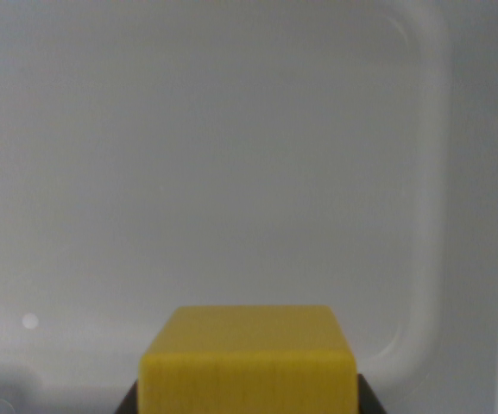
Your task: Pick yellow cube
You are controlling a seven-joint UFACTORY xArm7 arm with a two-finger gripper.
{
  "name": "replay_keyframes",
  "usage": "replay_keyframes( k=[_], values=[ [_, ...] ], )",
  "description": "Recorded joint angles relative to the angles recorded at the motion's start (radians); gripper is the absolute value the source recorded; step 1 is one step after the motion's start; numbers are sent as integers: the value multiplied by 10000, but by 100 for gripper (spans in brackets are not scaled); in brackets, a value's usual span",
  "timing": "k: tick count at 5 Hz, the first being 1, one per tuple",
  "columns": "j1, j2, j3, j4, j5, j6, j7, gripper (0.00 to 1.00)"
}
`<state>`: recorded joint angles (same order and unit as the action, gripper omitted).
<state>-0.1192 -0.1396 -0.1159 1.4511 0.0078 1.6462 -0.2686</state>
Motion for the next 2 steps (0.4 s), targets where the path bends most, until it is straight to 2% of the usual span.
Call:
replay_keyframes(
  k=[2],
  values=[
    [0,-17,0,36,-4,53,4,100]
  ],
)
